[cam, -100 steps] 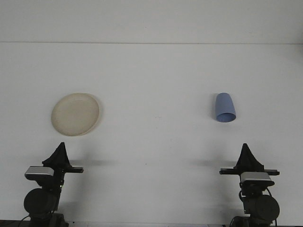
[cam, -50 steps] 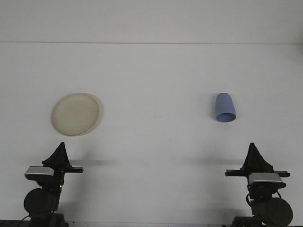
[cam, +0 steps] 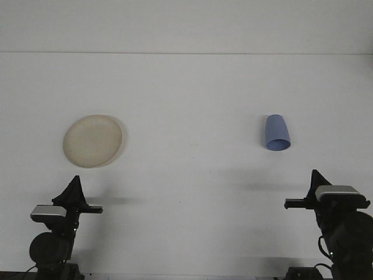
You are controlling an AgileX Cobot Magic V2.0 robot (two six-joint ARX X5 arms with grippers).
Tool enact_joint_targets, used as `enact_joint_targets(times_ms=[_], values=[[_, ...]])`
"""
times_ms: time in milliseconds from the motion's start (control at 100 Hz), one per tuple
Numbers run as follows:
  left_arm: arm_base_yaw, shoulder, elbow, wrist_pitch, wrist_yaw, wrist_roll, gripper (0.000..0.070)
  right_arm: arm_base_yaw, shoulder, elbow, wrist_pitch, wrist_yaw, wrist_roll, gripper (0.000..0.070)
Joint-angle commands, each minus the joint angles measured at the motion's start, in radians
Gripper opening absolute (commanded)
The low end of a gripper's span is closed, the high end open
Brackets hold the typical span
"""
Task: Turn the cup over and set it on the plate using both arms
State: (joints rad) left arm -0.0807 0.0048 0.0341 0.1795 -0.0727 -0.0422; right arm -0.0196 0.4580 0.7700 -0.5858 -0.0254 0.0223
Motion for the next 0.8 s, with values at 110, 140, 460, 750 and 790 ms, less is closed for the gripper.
enact_joint_targets(times_ms=[110, 140, 460, 750, 790], values=[[0.001, -0.002, -0.020, 0.015, 0.001, 0.007, 0.0011, 0.001, 0.150, 0.166, -0.155, -0.001, 0.004, 0.0000], [0.001, -0.002, -0.020, 0.015, 0.001, 0.007, 0.0011, 0.001, 0.171, 0.185, -0.181, -0.002, 0.006, 0.0000], [0.001, -0.002, -0.020, 0.015, 0.001, 0.007, 0.0011, 0.001, 0.304, 0.257, -0.357, -0.002, 0.031, 0.0000], [0.001, -0.002, -0.020, 0.015, 0.001, 0.007, 0.0011, 0.001, 0.302, 0.257, -0.335, -0.001, 0.034, 0.0000], [0.001, -0.002, -0.020, 0.015, 0.001, 0.007, 0.0011, 0.001, 0.302, 0.257, -0.334, -0.001, 0.034, 0.0000]])
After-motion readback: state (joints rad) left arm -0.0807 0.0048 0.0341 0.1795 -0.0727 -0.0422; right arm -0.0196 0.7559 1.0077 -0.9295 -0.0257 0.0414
